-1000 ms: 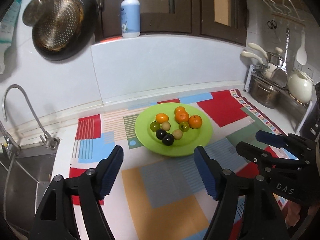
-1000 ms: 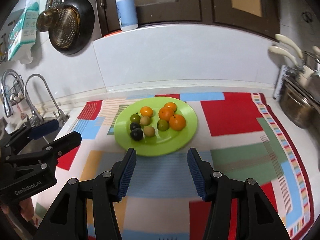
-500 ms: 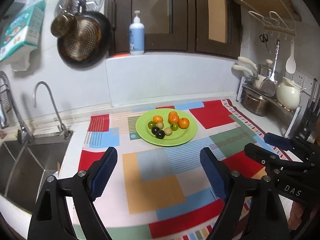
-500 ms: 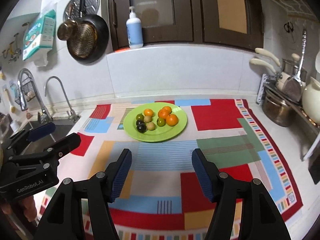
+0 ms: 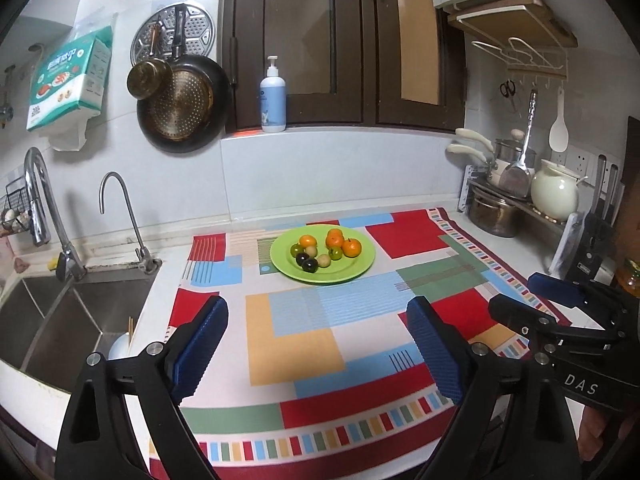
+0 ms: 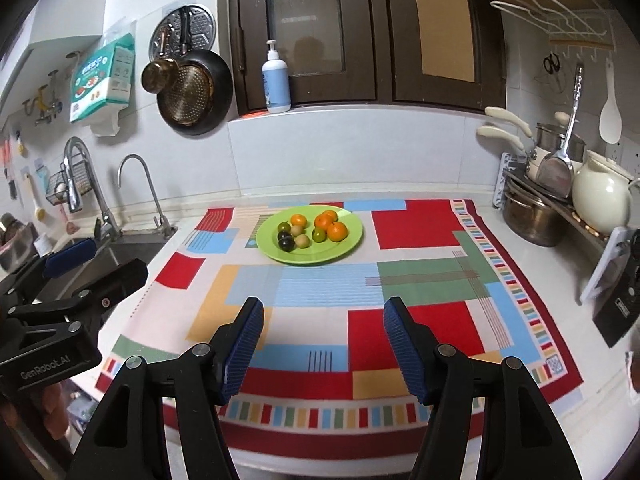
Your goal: Organize fruits
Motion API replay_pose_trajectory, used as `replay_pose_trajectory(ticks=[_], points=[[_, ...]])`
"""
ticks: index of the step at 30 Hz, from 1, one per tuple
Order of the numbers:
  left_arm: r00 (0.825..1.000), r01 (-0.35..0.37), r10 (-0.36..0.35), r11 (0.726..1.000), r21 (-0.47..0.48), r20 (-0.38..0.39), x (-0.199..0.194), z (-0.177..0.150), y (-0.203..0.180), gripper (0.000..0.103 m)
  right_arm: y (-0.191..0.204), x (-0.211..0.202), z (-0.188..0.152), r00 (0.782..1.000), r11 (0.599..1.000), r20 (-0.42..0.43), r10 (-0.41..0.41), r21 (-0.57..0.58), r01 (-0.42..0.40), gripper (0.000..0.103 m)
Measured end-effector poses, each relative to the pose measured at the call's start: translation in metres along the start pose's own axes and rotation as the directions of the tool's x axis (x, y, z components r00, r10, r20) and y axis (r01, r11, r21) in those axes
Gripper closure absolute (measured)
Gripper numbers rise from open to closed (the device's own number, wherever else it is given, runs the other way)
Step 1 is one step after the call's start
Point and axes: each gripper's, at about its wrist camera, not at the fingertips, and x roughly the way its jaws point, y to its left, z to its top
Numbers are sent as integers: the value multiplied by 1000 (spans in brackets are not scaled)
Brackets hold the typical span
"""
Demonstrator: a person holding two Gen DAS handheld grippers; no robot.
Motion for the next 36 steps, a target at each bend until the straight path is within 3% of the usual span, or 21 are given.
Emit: replay_pose_trajectory(ticks=[15,36], points=[[999,-29,29,1000,4,31,-31,-8,-3,9,1,-27,-11,1000,1000,17,19,-15,-19,40],[999,-32,32,999,3,41,-37,-9,-2,9,1,-31,-13,999,999,28,25,-23,-25,40]])
